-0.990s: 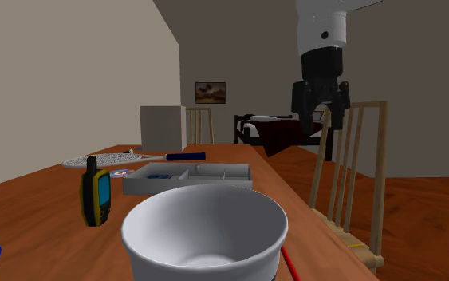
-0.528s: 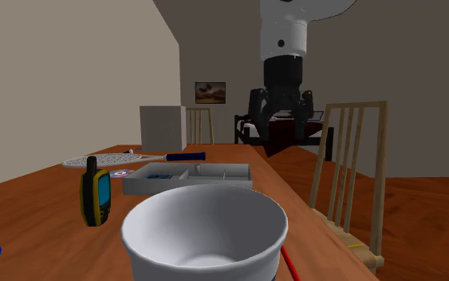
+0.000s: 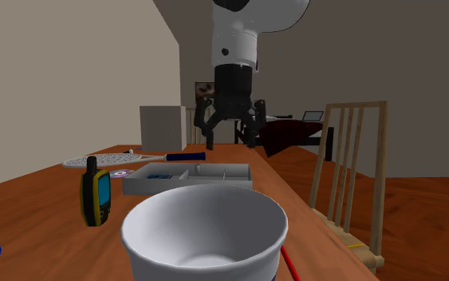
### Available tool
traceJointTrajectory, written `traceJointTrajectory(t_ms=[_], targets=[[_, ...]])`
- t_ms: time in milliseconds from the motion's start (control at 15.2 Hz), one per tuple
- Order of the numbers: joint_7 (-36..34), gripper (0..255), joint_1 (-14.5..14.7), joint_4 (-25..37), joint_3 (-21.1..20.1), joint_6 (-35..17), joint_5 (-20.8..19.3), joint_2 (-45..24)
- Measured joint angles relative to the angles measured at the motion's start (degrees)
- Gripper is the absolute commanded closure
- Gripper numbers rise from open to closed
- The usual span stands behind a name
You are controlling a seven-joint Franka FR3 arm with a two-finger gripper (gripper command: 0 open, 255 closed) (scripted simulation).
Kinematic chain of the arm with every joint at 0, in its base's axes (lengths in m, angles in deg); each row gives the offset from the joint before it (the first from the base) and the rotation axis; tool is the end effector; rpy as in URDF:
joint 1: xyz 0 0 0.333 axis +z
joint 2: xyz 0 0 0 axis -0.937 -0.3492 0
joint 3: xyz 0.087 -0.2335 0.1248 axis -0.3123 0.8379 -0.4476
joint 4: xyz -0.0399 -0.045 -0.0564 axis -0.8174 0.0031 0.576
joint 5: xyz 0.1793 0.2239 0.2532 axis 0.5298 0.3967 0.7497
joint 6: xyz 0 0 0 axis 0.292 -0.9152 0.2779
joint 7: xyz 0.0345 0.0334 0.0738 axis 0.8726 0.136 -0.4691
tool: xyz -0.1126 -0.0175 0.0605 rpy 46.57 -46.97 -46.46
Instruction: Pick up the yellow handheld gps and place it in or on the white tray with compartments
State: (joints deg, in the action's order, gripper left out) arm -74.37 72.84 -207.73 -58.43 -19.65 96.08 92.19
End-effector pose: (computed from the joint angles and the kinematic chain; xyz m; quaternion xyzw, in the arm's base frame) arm 0.3759 0.1829 0.5034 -0.9992 0.0373 0.0024 0.0167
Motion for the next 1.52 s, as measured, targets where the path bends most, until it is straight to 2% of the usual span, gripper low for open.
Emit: traceJointTrajectory(t_ms=[330,726,1056,1320,1518], targets=[[-6.92,0,0.24,5.25,-4.87,-4.39,0.65,-7.36],[-16.24,0,0.62,13.91,-10.57,-8.7,-1.77,-17.97],[-24.58,0,1.82,23.58,-14.26,-11.09,-7.31,-28.99],[-31.58,0,4.87,33.12,-15.8,-11.39,-13.3,-38.57],[-33.29,0,5.94,34.84,-15.85,-12.13,-14.86,-40.97]])
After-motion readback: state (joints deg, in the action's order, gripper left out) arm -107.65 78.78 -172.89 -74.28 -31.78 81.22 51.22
